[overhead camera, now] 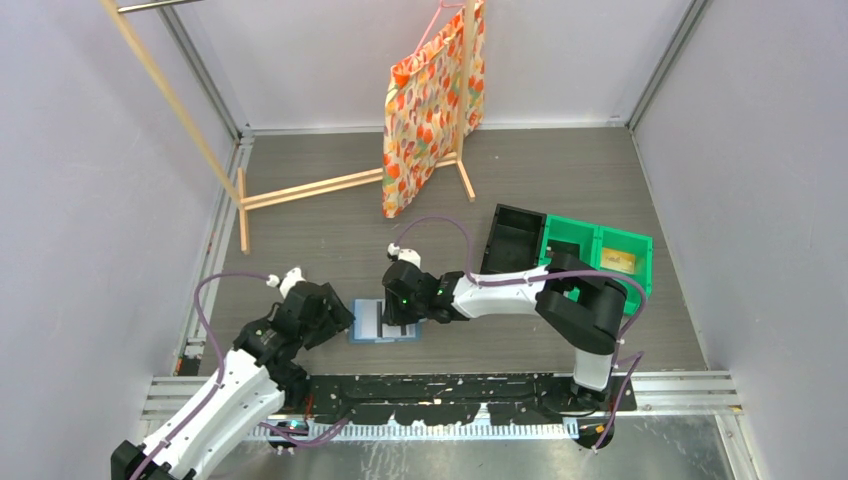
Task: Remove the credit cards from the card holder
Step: Remove the credit card from the card holder.
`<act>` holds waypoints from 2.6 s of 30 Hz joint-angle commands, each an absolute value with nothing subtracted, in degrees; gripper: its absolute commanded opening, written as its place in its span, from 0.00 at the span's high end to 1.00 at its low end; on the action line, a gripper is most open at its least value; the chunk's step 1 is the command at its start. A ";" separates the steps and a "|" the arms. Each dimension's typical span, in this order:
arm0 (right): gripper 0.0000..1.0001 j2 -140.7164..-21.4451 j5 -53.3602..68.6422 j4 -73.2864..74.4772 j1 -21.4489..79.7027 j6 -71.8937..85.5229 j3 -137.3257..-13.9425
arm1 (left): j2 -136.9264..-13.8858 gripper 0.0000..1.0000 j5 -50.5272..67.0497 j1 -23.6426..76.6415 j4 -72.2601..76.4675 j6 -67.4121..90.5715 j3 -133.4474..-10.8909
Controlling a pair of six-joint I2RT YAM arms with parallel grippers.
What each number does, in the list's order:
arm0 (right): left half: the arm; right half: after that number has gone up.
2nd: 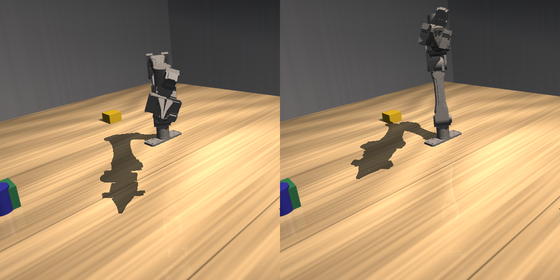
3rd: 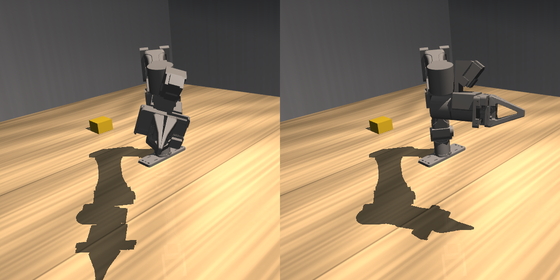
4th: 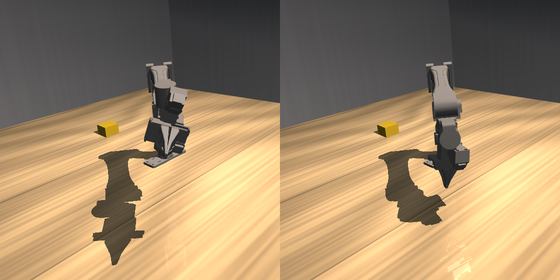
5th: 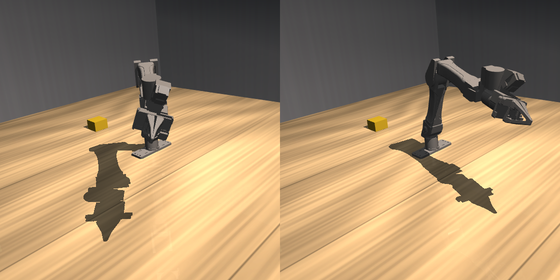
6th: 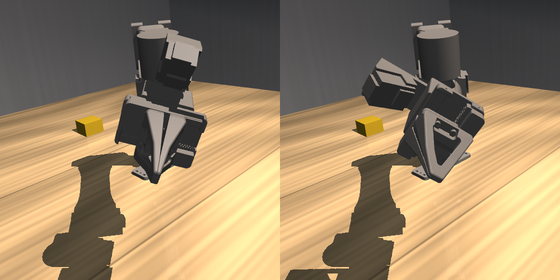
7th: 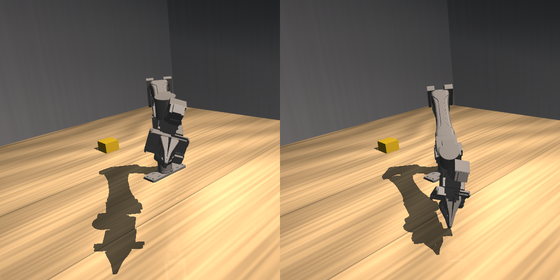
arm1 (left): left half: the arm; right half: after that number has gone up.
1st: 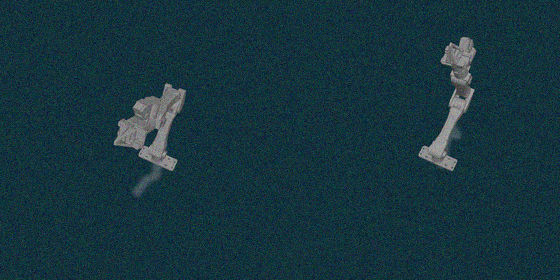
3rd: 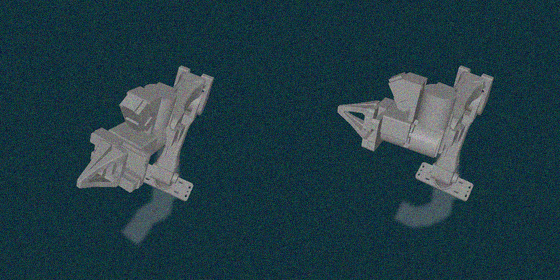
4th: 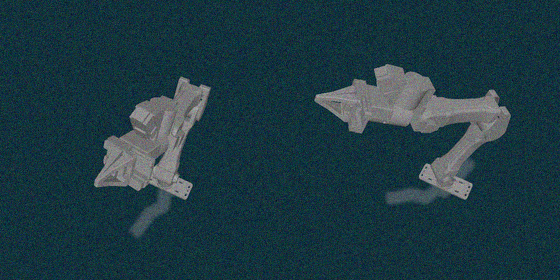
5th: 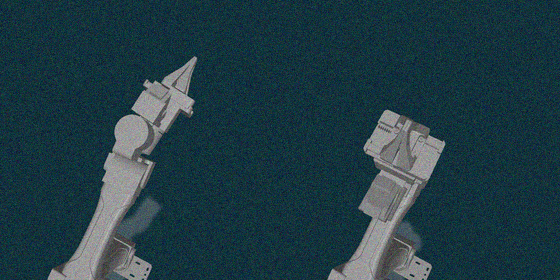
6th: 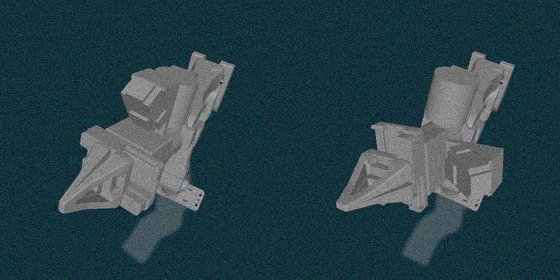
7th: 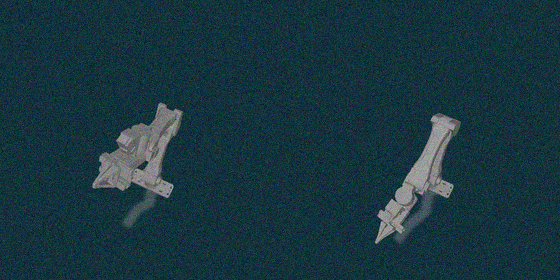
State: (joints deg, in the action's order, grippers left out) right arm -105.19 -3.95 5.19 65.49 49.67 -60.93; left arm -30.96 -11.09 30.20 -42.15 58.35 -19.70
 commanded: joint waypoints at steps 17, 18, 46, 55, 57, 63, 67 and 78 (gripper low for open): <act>0.78 -105.29 -3.34 1.42 64.63 51.64 -58.02 | -26.99 0.43 6.76 29.79 -18.99 62.92 -8.32; 0.78 -105.29 -3.27 1.41 64.57 51.66 -58.00 | -26.43 0.46 6.45 29.79 -19.48 63.15 -8.27; 0.77 -103.13 -2.18 0.20 63.80 52.64 -54.18 | -22.06 0.99 4.19 29.71 -21.07 65.58 -7.06; 0.72 -89.97 5.89 -8.36 58.20 56.48 -40.95 | -25.43 0.99 12.00 29.71 -8.56 64.61 -6.24; 0.70 -86.92 7.94 -12.10 56.52 59.47 -37.76 | -26.65 0.99 13.10 29.71 -6.40 64.88 -6.19; 0.62 -80.44 12.28 -24.37 55.97 66.86 -32.02 | -24.95 0.99 17.36 29.71 -0.61 67.66 -4.57; 0.59 -80.46 13.87 -30.87 55.72 70.41 -30.91 | -19.76 0.99 15.95 29.71 -0.36 69.39 -3.61; 0.50 -84.20 14.78 -38.99 55.59 75.11 -28.59 | -9.11 0.99 15.56 29.71 0.92 76.08 -0.44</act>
State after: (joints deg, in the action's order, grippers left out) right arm -84.25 14.20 -33.65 55.75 72.69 -29.69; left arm -11.88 14.72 29.91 -2.17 73.63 -0.75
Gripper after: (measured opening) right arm 0.497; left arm 0.043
